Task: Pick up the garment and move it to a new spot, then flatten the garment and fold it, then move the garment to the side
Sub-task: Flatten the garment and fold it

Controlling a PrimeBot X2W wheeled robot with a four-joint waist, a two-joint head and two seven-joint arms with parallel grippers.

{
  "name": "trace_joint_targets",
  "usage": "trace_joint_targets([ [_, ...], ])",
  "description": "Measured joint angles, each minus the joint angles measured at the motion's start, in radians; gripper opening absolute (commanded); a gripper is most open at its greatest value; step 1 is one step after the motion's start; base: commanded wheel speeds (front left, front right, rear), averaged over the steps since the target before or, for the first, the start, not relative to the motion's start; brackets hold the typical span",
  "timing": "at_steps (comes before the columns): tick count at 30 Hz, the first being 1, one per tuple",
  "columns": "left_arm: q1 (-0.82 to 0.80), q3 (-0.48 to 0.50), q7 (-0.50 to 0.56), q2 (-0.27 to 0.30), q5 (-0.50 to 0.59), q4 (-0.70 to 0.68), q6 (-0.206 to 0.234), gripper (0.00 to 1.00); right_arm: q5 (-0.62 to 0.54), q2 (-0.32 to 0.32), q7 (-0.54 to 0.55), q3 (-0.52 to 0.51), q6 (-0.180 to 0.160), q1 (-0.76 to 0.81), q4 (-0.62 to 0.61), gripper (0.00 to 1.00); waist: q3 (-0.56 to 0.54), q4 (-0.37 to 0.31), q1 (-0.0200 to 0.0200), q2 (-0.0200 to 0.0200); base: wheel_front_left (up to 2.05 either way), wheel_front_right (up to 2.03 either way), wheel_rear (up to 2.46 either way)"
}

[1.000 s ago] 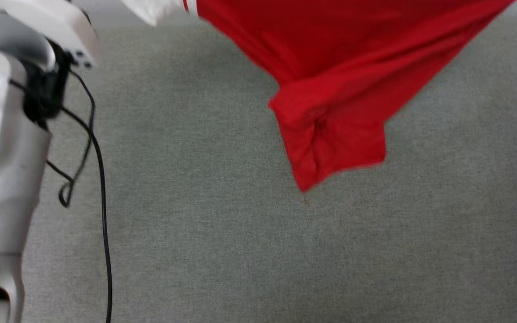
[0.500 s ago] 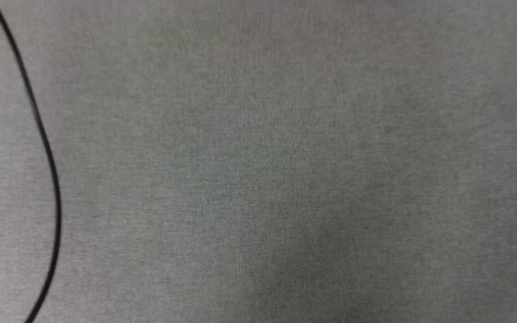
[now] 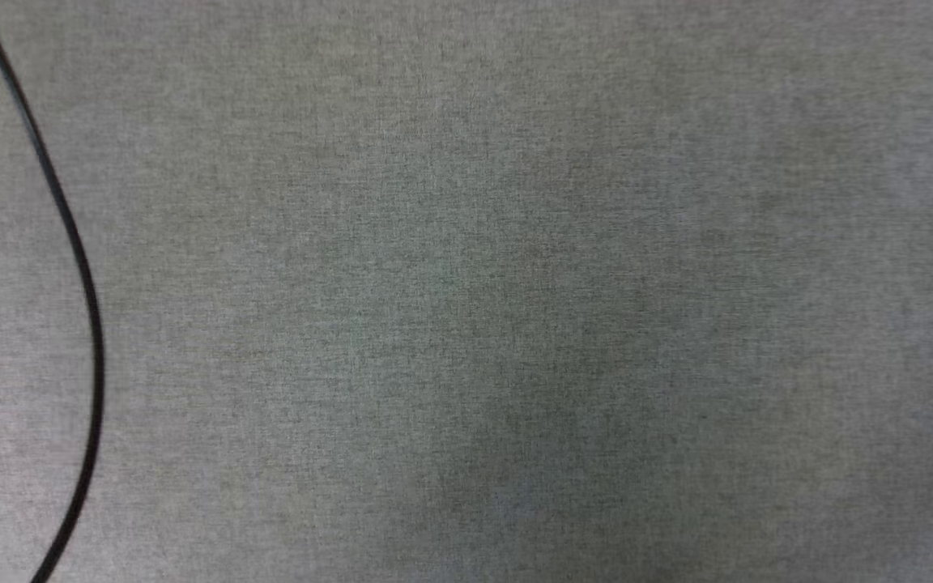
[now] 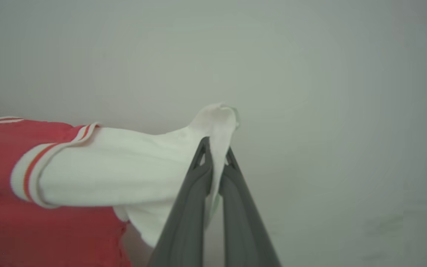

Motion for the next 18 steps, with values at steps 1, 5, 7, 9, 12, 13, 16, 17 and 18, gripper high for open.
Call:
trace_joint_targets([
  [1,0.012,0.000,-0.003,-0.002,-0.002,0.008,-0.008,0.00,0.016,0.001,-0.010,0.013,0.000,0.004,0.010,0.00,0.005,0.002,0.0000,0.0000,0.00,0.00,0.00],
  [5,0.088,0.012,-0.024,-0.002,-0.041,0.032,-0.035,0.00,0.086,0.003,-0.038,0.079,0.000,0.065,0.025,0.00,0.001,0.004,-0.0001,0.0000,0.00,0.00,0.00],
  [7,0.144,0.016,-0.037,-0.002,-0.059,0.034,-0.052,0.00,0.126,0.002,-0.060,0.114,0.000,0.132,0.022,0.00,-0.011,0.003,-0.0001,0.0000,0.00,0.00,0.00],
  [9,0.220,0.019,-0.046,0.000,-0.078,0.037,-0.066,0.00,0.172,0.002,-0.075,0.153,0.000,0.224,0.012,0.00,-0.030,0.001,-0.0001,0.0000,0.00,0.00,0.00],
  [12,0.353,0.032,-0.060,0.000,-0.110,0.032,-0.078,0.00,0.236,0.000,-0.098,0.204,0.000,0.371,-0.026,0.00,-0.066,-0.003,-0.0001,0.0000,0.00,0.00,0.00],
  [13,0.404,0.037,-0.065,-0.001,-0.124,0.028,-0.081,0.00,0.255,-0.001,-0.109,0.217,0.000,0.428,-0.042,0.00,-0.081,-0.005,-0.0001,0.0000,0.00,0.00,0.00],
  [16,0.564,0.058,-0.073,-0.002,-0.162,0.001,-0.087,0.00,0.311,-0.001,-0.119,0.253,0.000,0.595,-0.073,0.00,-0.129,-0.009,-0.0002,0.0000,0.00,0.00,0.00],
  [17,0.614,0.064,-0.076,-0.003,-0.172,-0.010,-0.088,0.00,0.323,-0.002,-0.126,0.262,0.000,0.644,-0.085,0.00,-0.146,-0.011,-0.0003,0.0001,0.00,0.00,0.00],
  [18,0.666,0.070,-0.076,-0.005,-0.185,-0.021,-0.090,0.00,0.333,-0.004,-0.127,0.270,0.000,0.690,-0.096,0.00,-0.163,-0.013,-0.0003,0.0000,0.00,0.00,0.00],
])
